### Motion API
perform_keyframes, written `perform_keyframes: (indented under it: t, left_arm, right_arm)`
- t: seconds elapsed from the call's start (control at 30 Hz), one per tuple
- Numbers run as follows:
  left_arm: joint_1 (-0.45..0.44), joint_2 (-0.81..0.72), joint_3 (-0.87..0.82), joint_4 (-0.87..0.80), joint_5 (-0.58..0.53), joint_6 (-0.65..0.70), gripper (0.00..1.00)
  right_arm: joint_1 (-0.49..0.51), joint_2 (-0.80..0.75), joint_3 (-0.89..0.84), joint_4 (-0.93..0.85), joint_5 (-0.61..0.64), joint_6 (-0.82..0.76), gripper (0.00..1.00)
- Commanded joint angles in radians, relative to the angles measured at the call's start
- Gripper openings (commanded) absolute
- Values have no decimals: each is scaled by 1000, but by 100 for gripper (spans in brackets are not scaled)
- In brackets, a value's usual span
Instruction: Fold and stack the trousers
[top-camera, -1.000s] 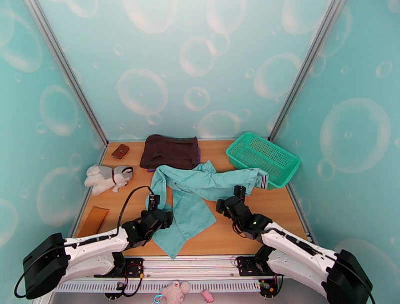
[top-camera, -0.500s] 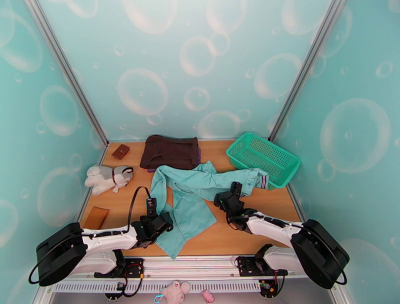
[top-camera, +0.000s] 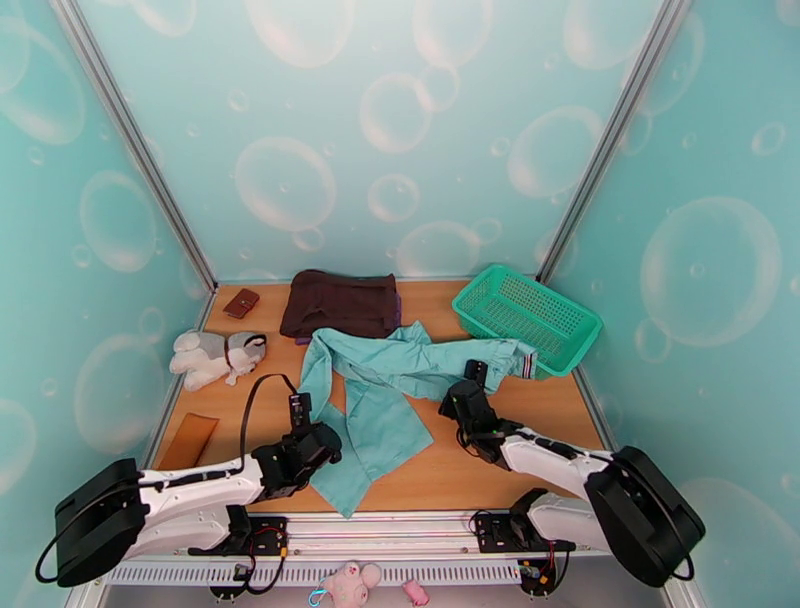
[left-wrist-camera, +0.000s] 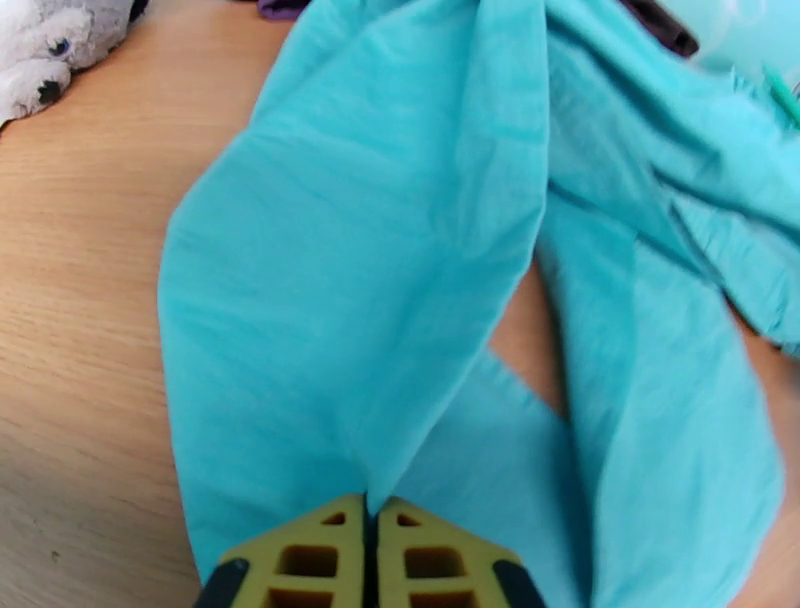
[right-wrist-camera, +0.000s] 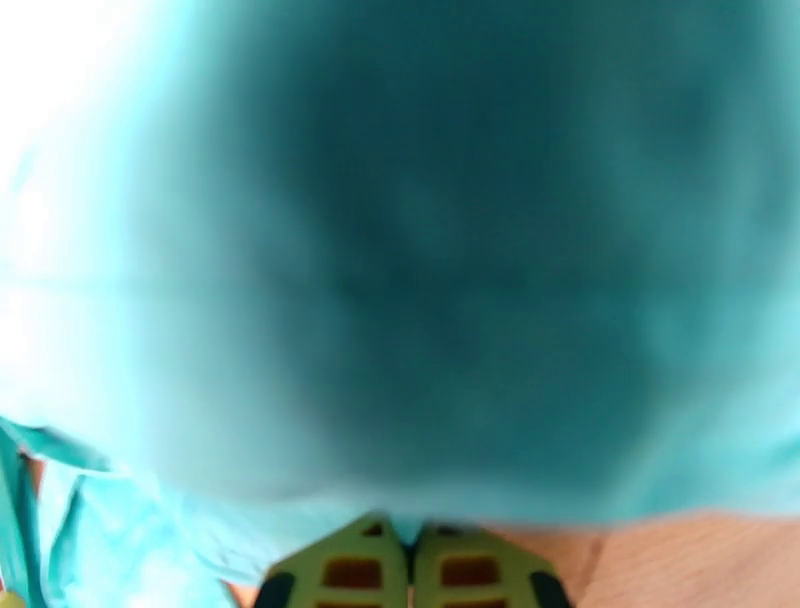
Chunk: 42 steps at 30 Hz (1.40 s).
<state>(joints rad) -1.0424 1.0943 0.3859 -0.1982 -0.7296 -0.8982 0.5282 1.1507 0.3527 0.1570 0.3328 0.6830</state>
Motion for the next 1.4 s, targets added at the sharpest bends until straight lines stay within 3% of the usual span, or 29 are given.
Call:
perform_keyframes:
  t: [0.0, 0.17, 0.3, 0.43, 0.7, 0.9, 1.0, 1.1, 1.2, 1.27, 1.37]
  left_arm:
    - [-7, -114, 76, -122, -102, 56, 1]
    - [25, -297, 165, -293, -242, 128, 0]
    - [64, -411, 234, -327, -285, 222, 0]
    - [86, -445, 315, -342, -313, 315, 0]
    - [90, -487, 438, -415, -402, 351, 0]
    - [91, -565, 470, -476, -401, 349, 0]
    - [92, -573, 460, -453, -353, 385, 0]
    - [97, -526, 414, -402, -308, 404, 2]
    - [126, -418, 360, -344, -227, 397, 12]
    - [175, -340, 309, -271, -114, 412, 13]
    - [294, -214, 244, -118, 164, 459, 13]
  right_arm:
    - [7, -188, 5, -53, 3, -45, 0]
    - [19, -477, 93, -291, 22, -78, 0]
    - [40, -609, 209, -465, 12, -92, 0]
    - [78, -636, 357, -591, -9, -101, 0]
    - [124, -625, 600, -695, 71, -152, 0]
    - [125, -607, 718, -737, -39, -177, 0]
    - [124, -607, 732, -767, -60, -151, 0]
    - [125, -555, 753, -884, 27, -110, 0]
    - [123, -464, 752, -999, 144, -62, 0]
    - [119, -438, 702, -987, 199, -50, 0]
    - [86, -433, 625, -910, 204, -57, 0]
